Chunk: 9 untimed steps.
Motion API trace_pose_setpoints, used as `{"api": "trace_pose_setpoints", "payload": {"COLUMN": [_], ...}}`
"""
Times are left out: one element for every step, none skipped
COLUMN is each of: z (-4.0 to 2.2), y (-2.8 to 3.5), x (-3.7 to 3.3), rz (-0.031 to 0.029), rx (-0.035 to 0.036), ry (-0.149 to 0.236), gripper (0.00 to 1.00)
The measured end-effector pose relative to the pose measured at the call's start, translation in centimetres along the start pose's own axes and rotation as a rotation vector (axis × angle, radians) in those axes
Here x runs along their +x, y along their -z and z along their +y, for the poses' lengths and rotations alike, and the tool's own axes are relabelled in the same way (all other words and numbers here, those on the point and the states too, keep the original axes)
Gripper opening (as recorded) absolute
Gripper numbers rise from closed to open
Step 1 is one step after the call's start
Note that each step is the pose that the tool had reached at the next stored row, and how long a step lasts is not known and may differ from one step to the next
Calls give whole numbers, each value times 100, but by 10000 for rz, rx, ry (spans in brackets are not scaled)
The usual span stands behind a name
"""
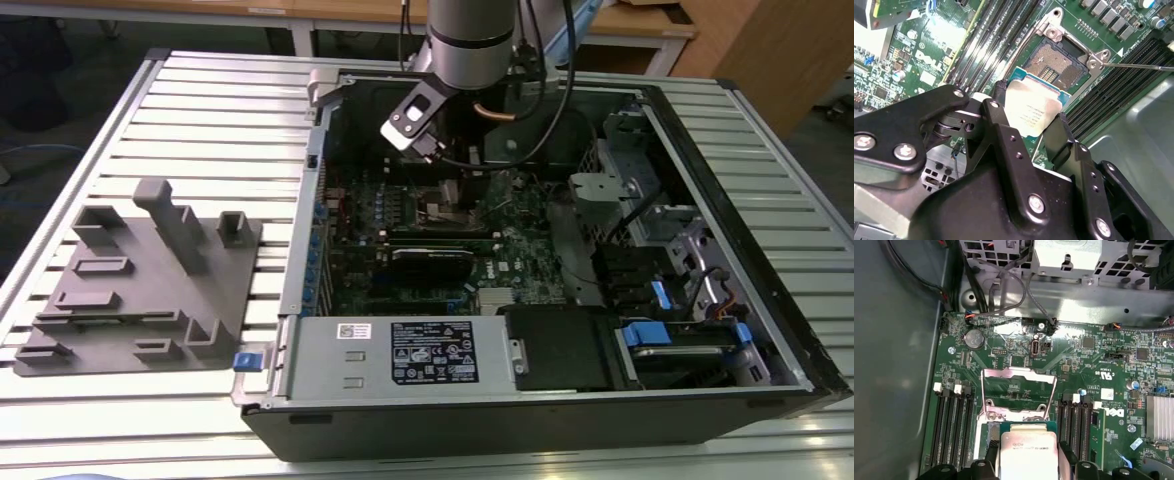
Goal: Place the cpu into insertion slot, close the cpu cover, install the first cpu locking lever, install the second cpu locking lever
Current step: 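Place the cpu into insertion slot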
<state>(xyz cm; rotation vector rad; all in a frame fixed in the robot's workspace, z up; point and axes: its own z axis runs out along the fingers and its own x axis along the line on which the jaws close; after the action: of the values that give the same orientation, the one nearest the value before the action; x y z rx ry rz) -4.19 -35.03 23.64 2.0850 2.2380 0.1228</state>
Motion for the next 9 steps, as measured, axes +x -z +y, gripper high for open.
{"api": "trace_pose_setpoints", "payload": {"z": [0, 0, 0, 2, 2, 2, 1, 1, 1], "y": [0, 0, 0, -2, -5, -6, -8, -11, -14], "x": [0, 0, 0, 0, 1, 0, 0, 0, 0], "rz": [0, 1, 1, -1, -11, -32, -55, -74, -95], "rx": [0, 0, 1, 0, 0, 0, 2, 2, 3], "ry": [0, 0, 0, -19, -134, -300, -494, -672, -849], "gripper": [54, 54, 54, 54, 54, 54, 54, 54, 54]}}
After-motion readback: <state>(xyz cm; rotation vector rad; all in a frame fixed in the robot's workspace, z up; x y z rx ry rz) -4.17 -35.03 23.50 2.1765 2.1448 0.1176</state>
